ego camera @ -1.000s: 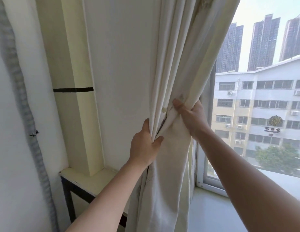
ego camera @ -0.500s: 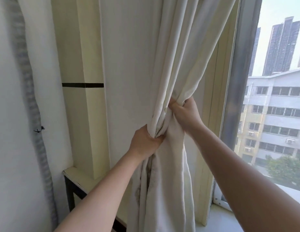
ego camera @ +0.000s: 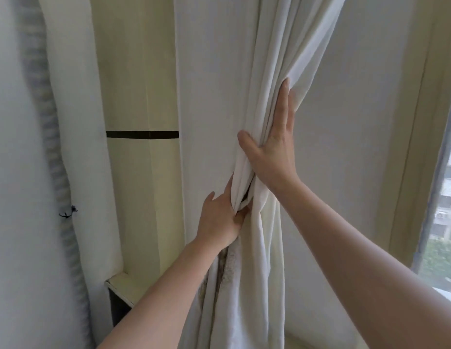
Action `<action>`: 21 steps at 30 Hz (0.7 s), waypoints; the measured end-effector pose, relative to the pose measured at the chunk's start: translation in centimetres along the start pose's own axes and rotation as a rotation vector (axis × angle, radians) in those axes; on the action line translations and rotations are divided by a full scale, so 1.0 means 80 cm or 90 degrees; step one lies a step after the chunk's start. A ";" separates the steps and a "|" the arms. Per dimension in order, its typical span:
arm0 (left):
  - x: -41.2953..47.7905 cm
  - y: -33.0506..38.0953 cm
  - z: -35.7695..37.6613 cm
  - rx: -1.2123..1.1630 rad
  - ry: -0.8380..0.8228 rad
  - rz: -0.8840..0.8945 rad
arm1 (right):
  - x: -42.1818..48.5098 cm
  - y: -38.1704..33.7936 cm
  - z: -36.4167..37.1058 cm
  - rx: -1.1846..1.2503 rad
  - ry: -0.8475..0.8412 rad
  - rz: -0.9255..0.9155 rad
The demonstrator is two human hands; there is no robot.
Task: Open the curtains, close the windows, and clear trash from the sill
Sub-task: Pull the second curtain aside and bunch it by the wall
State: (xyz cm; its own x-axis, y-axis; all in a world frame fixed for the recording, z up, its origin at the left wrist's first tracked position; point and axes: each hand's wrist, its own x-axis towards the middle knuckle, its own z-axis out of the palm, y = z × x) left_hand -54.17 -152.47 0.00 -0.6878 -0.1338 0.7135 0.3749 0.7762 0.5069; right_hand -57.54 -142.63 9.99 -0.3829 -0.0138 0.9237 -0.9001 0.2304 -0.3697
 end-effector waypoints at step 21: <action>0.075 -0.280 -0.150 0.049 0.009 -0.085 | 0.031 -0.008 0.307 0.028 -0.131 0.018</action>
State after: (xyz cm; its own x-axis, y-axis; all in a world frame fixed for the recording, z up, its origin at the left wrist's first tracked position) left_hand -59.21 -178.08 -1.25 -0.7191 -0.2475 0.6494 0.2313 0.7959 0.5595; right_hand -63.06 -166.69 10.06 -0.4384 -0.2068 0.8747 -0.8949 0.1909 -0.4034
